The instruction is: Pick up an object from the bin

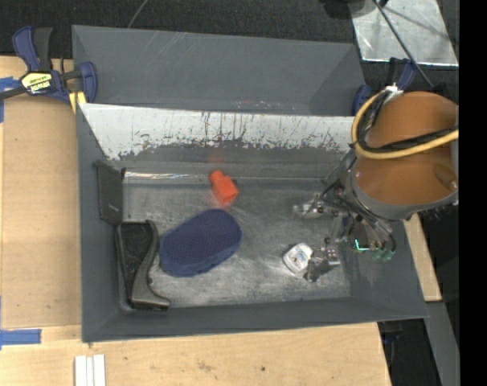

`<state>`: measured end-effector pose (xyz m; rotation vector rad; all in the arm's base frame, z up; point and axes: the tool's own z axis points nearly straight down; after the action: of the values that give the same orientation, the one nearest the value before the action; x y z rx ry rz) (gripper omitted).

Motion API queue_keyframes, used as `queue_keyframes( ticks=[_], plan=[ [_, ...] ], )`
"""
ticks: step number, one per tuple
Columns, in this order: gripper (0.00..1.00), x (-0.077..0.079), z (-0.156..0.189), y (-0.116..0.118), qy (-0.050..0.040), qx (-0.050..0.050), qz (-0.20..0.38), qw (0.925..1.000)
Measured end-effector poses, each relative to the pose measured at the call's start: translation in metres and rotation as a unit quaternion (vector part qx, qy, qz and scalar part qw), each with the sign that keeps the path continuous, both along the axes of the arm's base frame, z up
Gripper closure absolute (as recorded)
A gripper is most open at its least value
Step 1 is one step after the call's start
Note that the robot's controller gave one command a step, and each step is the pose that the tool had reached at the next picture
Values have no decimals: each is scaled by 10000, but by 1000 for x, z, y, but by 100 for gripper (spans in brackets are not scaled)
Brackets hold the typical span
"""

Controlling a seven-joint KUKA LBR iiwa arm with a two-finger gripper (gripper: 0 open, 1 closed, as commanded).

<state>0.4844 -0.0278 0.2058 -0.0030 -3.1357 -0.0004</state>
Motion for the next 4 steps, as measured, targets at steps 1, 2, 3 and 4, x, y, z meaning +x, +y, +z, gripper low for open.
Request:
queue_keyframes(
  ticks=[1, 2, 3, 4],
  plan=[
    [0, 24, -103, -11, -13, 5, 1162, 9932],
    [100, 25, -101, -11, -37, 0, 1159, 9932],
    [100, 28, -97, -72, -55, -5, 1140, 9935],
    [0, 28, -97, -69, -50, -3, 1165, 9932]
  ],
)
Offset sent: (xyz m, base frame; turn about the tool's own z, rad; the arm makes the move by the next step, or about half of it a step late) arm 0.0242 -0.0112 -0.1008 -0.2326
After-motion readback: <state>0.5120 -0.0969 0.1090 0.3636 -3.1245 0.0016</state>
